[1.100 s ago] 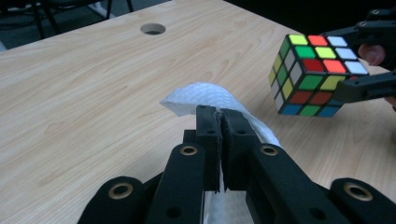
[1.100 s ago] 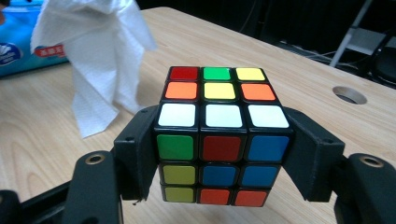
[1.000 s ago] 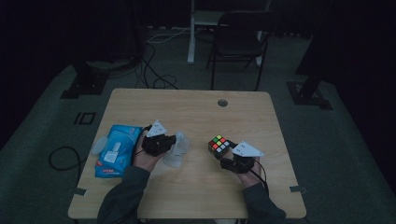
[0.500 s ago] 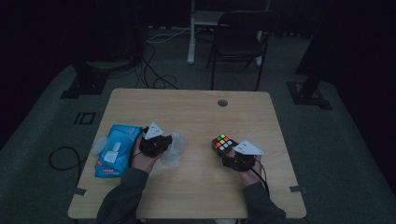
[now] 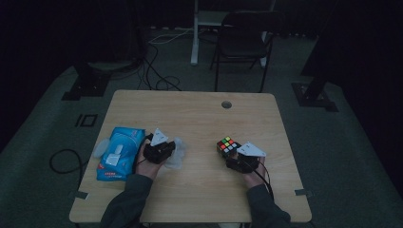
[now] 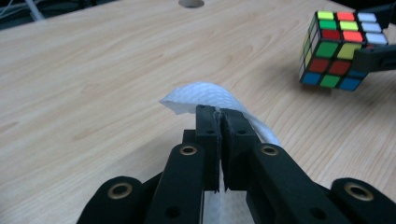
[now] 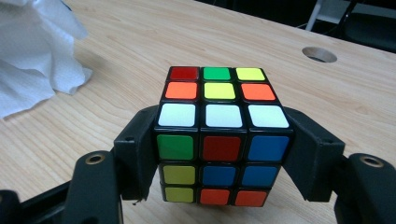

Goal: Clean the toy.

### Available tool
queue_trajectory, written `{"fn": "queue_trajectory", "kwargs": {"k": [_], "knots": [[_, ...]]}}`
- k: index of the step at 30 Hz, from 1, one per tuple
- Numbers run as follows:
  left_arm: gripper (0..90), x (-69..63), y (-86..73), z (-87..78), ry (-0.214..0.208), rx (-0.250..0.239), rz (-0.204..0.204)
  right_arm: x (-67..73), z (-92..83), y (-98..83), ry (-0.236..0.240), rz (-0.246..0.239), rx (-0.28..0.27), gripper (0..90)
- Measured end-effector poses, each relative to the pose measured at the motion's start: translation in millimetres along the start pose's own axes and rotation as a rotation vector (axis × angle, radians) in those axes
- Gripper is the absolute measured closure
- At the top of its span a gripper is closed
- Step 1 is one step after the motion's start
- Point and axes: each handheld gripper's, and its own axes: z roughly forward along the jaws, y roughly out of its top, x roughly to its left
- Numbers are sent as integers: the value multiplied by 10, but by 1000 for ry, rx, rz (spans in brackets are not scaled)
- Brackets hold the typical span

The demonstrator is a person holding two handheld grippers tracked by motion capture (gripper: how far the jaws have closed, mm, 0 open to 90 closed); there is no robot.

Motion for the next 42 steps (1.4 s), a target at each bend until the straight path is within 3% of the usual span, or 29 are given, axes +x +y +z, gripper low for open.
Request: {"fn": "queue_trajectory", "kwargs": {"k": [26, 33, 39, 40, 42], "knots": [[834, -6, -295, 155, 2, 48, -59, 16, 101, -71, -8, 1, 49, 347], [729, -15, -334, 169, -18, 53, -73, -11, 115, -86, -1, 33, 65, 325], [633, -15, -343, 158, -24, 45, -90, -4, 116, -79, 7, 37, 56, 200], [601, -14, -339, 137, -21, 33, -99, -6, 114, -73, 17, 43, 55, 144], [566, -5, -335, 113, -23, 21, -101, -1, 103, -65, 18, 45, 50, 138]]}}
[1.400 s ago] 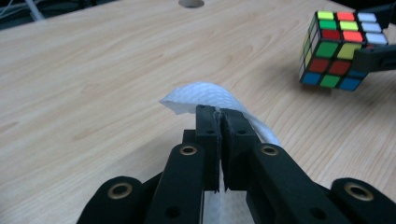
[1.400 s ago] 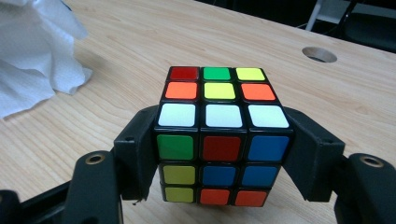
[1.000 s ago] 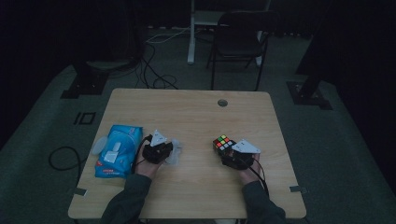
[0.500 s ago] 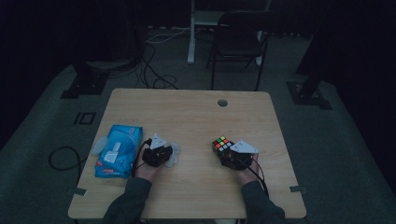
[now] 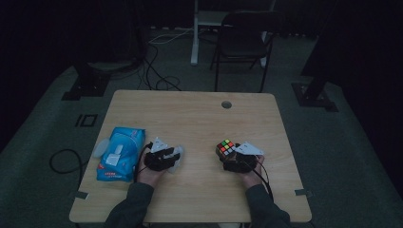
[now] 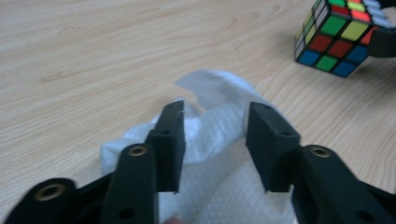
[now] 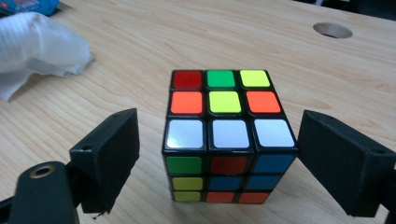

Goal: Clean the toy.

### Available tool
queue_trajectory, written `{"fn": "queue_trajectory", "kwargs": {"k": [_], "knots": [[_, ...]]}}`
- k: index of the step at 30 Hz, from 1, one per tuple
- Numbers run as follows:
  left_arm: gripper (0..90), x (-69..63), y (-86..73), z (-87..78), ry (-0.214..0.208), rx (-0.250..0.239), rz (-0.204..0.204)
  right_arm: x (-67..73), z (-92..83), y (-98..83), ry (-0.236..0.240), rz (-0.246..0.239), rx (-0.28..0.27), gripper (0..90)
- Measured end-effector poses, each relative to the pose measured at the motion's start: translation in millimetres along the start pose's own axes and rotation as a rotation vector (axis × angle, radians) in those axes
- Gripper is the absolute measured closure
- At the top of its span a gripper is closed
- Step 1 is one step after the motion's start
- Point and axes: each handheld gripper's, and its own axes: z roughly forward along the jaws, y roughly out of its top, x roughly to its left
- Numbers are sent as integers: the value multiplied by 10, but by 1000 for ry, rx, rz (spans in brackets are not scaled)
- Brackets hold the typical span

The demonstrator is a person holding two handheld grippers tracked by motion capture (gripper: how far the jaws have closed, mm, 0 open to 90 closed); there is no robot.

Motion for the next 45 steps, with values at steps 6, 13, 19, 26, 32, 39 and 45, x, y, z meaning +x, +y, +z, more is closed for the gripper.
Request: {"fn": "queue_trajectory", "kwargs": {"k": [6, 13, 19, 26, 32, 39, 45], "knots": [[484, 28, 12, -95, 0, -36, -25, 2, -104, 55, 7, -4, -54, 132], [477, 32, 16, -217, 19, -67, -34, -100, -240, 88, -14, 27, -100, 140], [476, 14, 14, -307, 29, -86, -38, -210, -311, 85, -41, 60, -114, 155], [477, -46, -15, -398, 39, -100, -33, -343, -399, 82, -85, 90, -120, 220], [478, -78, -37, -473, 56, -105, -45, -397, -451, 67, -117, 90, -123, 314], [480, -82, -96, -546, 65, -110, -49, -425, -477, 51, -132, 89, -122, 416], [480, -107, -144, -624, 70, -123, -60, -455, -505, 32, -157, 97, -121, 466]]}}
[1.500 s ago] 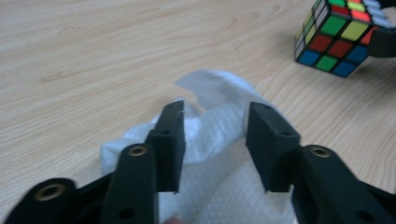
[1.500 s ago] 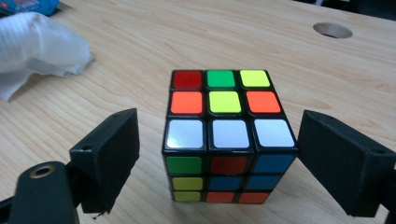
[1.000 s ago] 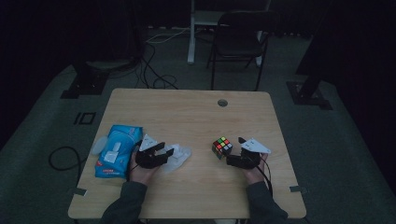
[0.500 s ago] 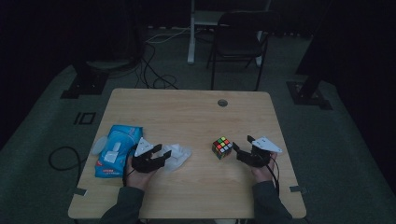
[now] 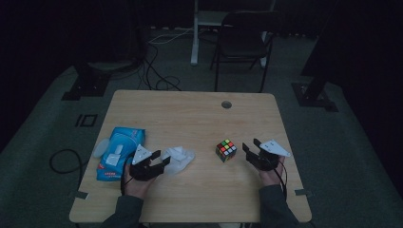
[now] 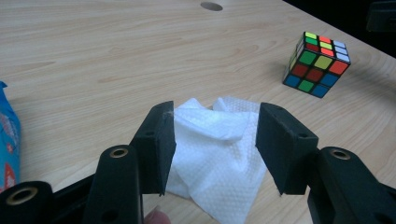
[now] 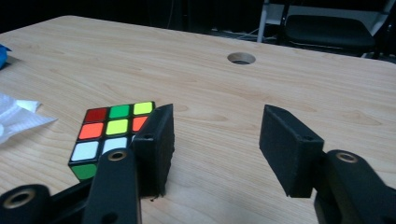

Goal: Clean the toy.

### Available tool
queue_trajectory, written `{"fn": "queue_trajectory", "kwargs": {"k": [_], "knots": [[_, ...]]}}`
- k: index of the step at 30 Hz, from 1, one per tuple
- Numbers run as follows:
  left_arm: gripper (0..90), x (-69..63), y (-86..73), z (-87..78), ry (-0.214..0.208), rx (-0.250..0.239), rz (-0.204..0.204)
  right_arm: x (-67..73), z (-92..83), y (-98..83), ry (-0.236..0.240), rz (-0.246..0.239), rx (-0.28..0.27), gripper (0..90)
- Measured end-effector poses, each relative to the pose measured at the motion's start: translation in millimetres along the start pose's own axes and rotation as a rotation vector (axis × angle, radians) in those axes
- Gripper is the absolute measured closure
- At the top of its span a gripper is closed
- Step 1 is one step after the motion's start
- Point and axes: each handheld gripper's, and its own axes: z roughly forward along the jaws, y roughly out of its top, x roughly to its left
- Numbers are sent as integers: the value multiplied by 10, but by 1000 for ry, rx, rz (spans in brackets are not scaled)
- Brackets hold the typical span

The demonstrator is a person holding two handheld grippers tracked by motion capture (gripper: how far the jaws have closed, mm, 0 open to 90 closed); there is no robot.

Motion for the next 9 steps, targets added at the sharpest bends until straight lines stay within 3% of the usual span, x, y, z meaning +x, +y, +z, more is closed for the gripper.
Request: {"fn": "queue_trajectory", "kwargs": {"k": [9], "knots": [[481, 9, -40, -45, 6, -1, -4, -48, -17, -10, -16, 10, 3, 485]]}}
